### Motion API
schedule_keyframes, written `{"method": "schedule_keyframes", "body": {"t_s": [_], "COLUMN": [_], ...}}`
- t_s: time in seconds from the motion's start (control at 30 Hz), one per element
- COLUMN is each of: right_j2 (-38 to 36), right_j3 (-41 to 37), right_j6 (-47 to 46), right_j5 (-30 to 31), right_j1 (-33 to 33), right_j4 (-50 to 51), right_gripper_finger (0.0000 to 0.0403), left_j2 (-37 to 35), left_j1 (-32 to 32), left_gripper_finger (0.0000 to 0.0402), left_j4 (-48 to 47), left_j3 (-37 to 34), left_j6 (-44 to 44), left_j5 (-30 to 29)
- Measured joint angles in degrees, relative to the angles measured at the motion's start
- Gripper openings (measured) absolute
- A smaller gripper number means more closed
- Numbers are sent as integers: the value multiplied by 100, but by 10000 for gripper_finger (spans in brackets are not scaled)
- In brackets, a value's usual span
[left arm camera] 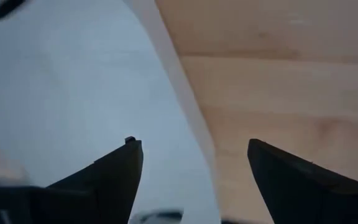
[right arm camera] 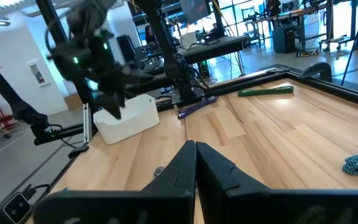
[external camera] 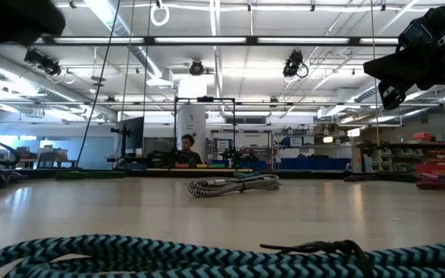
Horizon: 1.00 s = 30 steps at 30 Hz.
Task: Pick and place USB-C Cables
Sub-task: Move the white bin to the center of the table
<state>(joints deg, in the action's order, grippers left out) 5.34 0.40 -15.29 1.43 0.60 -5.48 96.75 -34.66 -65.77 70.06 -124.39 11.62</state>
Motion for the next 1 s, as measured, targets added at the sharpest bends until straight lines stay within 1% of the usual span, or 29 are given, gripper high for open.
{"method": "schedule_keyframes", "body": {"t_s": [0.1, 0.2, 0.27, 0.33, 0.43, 0.57, 0.63, 0.67, 0.73, 0.87, 1.0], "right_j2": [0, 0, 0, 0, 0, 0, 0, 0, 0, 0, 0], "right_j3": [0, 0, 0, 0, 0, 0, 0, 0, 0, 0, 0], "right_j6": [1, 2, 2, 0, 0, 0, 1, 2, 1, 2, 1], "right_j5": [-1, 0, 0, 0, 0, -2, 0, 0, -1, 0, 0], "right_j1": [2, 2, 2, 0, 0, 0, 1, 0, 1, 0, 0], "right_j4": [-3, -4, -3, -4, -4, -4, -4, -4, -4, -4, -5], "right_gripper_finger": [11, 11, 11, 11, 11, 11, 11, 11, 11, 11, 11], "left_j2": [-1, 4, 4, 4, 4, 4, 4, 4, 0, 45, 77], "left_j1": [3, 76, 134, 206, 339, 617, 804, 912, 1168, 1707, 2023], "left_gripper_finger": [293, 290, 279, 256, 195, 83, 28, 16, 15, 17, 17], "left_j4": [623, 1233, 1631, 2024, 2374, 2389, 2398, 2415, 2623, 3048, 3168], "left_j3": [-660, -1222, -1447, -1593, -1631, -1355, -1147, -1027, -886, -879, -887], "left_j6": [-68, -79, -9, 89, 245, 590, 826, 949, 1279, 1923, 2627], "left_j5": [283, 321, 327, 348, 351, 248, 15, -140, -428, -591, -659]}}
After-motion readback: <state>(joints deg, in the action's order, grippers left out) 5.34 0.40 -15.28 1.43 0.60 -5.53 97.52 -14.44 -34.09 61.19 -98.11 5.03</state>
